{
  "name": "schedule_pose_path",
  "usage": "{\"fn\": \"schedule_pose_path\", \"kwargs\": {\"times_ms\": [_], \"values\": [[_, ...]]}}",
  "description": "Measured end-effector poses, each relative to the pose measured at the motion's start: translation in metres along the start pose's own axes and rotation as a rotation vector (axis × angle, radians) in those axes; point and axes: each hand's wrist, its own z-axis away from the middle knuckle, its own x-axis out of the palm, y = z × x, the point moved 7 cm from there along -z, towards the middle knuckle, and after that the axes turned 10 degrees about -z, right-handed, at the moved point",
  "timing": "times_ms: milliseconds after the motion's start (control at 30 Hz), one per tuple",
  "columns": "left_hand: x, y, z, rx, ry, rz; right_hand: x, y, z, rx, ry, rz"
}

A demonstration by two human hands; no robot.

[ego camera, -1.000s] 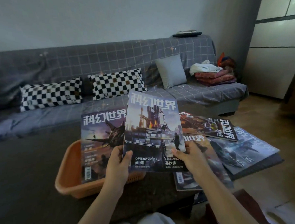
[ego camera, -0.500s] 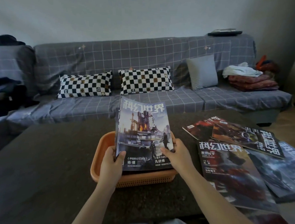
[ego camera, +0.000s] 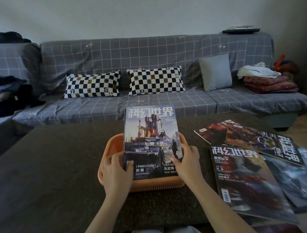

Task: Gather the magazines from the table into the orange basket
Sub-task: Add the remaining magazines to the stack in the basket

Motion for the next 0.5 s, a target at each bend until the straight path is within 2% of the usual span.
{"fn": "schedule_pose_path", "kwargs": {"times_ms": [200,334,434,501], "values": [[0.016,-0.010,-0.014,-0.068,-0.246,0.143,0.004,0.007,-0.006,0.067,-0.093,-0.055],[0.037,-0.010,-0.032,-0.169,-0.488,0.263,0.011,0.008,-0.022,0.122,-0.153,-0.117],[0.047,-0.006,-0.046,-0.279,-0.629,0.373,0.026,0.011,-0.036,0.276,-0.297,-0.264],[0.048,-0.003,-0.058,-0.254,-0.667,0.404,0.035,0.015,-0.047,0.410,-0.335,-0.415]]}}
